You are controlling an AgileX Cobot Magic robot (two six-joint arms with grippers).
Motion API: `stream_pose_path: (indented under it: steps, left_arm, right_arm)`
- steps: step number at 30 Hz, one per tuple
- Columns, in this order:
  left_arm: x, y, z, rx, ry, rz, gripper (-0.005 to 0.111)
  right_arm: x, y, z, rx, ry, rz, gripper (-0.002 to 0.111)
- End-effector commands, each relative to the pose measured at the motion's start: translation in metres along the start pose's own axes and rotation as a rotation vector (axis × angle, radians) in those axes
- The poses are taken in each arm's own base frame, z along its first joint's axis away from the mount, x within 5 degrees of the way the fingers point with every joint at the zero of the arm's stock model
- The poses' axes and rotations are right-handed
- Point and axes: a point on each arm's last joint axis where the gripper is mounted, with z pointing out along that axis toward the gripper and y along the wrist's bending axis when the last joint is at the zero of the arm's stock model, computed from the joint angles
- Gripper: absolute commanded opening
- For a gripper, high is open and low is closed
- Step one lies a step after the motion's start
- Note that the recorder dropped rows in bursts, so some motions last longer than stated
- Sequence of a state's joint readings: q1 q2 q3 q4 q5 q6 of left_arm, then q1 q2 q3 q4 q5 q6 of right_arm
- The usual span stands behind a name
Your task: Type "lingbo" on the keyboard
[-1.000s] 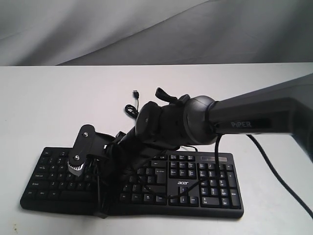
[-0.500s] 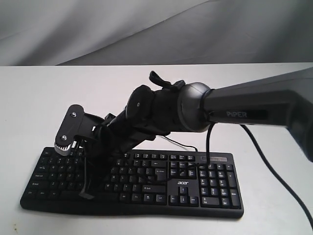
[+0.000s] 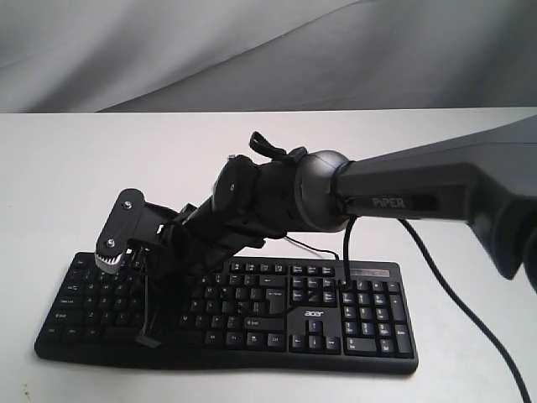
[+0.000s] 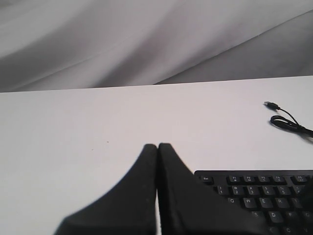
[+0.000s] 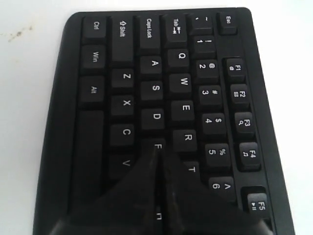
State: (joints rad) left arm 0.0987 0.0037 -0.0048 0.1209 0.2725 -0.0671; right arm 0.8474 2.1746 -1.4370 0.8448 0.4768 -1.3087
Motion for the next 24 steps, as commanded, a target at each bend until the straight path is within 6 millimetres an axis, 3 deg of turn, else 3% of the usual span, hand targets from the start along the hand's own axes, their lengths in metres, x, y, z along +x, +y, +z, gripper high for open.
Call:
stream_pose_path:
  steps: [1,24]
  left_arm:
    - [0.0008,-0.0002,0.0001,0.001,-0.005,-0.006,0.001]
    - [0.0008,-0.0002,0.0001,0.001,-0.005,-0.006,0.001]
  right_arm:
    - [-0.0001,-0.0014,0.0039,0.007,-0.009,0.026,0.0]
    - [0.0068,-0.0011,0.0126,-0.004,0.009,0.036,0.0]
